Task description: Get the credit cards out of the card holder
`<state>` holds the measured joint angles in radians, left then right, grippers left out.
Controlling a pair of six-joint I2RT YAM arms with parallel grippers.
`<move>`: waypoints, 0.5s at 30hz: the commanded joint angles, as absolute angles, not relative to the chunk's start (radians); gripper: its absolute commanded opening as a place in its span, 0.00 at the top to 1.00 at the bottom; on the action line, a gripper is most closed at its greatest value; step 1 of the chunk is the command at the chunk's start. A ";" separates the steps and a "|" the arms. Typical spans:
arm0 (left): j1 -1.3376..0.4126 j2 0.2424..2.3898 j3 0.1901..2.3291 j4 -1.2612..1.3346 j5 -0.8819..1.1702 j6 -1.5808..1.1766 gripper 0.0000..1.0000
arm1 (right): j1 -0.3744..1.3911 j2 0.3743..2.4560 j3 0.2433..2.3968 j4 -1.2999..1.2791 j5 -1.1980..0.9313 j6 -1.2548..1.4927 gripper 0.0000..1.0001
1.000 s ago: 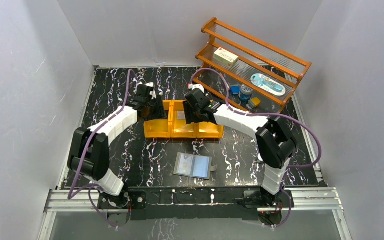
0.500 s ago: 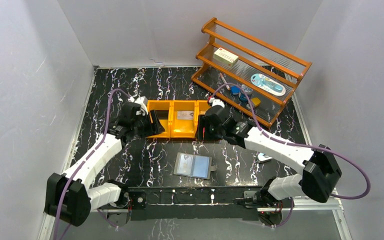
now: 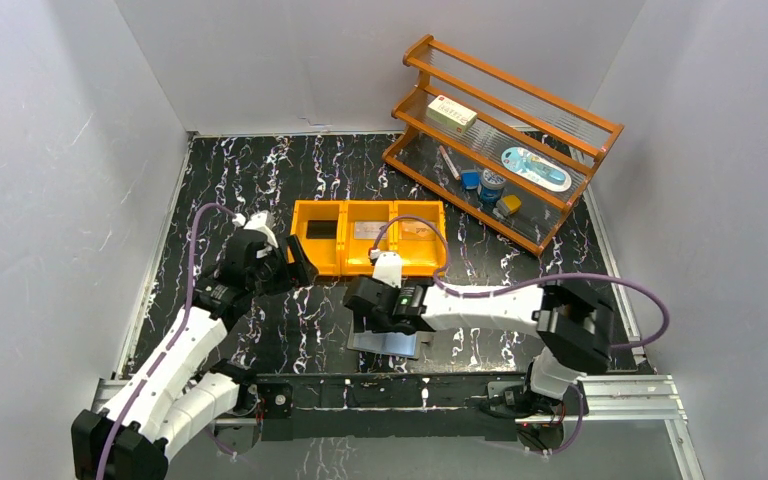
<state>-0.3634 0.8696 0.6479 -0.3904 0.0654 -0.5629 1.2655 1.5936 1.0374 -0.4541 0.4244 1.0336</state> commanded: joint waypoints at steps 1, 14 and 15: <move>-0.365 0.813 0.662 -0.445 -0.052 -0.575 0.19 | 1.289 1.672 1.162 -0.575 0.573 1.160 0.26; -0.365 0.792 0.659 -0.510 -0.103 -0.521 0.14 | 1.297 1.828 1.235 -0.639 0.573 1.259 0.30; -0.365 0.793 0.657 -0.510 -0.100 -0.522 0.14 | 1.298 1.837 1.236 -0.637 0.567 1.257 0.31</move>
